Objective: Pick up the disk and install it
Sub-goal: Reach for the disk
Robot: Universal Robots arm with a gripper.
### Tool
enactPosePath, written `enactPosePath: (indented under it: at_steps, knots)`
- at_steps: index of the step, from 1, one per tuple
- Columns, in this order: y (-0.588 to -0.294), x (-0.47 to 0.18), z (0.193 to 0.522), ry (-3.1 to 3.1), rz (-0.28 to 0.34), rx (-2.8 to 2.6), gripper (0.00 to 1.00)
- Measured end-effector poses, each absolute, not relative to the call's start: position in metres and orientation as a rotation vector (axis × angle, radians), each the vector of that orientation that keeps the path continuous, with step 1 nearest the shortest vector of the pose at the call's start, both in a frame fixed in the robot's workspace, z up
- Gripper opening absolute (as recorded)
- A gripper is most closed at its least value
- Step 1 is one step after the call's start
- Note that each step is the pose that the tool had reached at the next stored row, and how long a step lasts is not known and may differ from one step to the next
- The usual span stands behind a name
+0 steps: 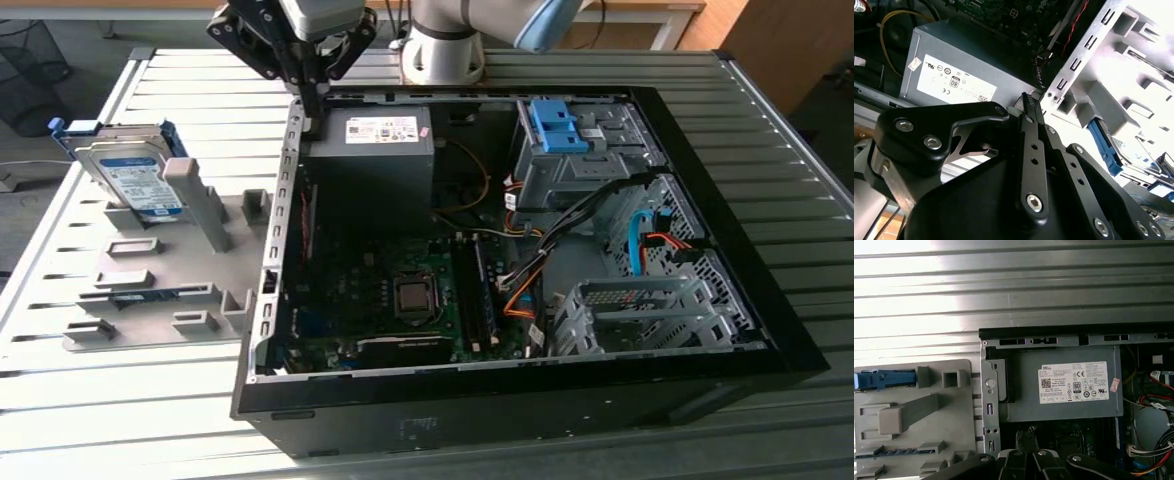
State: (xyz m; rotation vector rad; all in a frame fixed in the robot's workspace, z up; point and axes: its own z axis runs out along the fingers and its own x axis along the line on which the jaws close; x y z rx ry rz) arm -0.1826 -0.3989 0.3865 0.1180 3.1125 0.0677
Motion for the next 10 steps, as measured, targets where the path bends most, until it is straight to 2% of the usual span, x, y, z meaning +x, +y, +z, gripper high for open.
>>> enactPosePath:
  at_steps: [10]
  knots:
    - [-0.399, -0.195, 0.386, 3.112, 0.068, 0.118, 0.11]
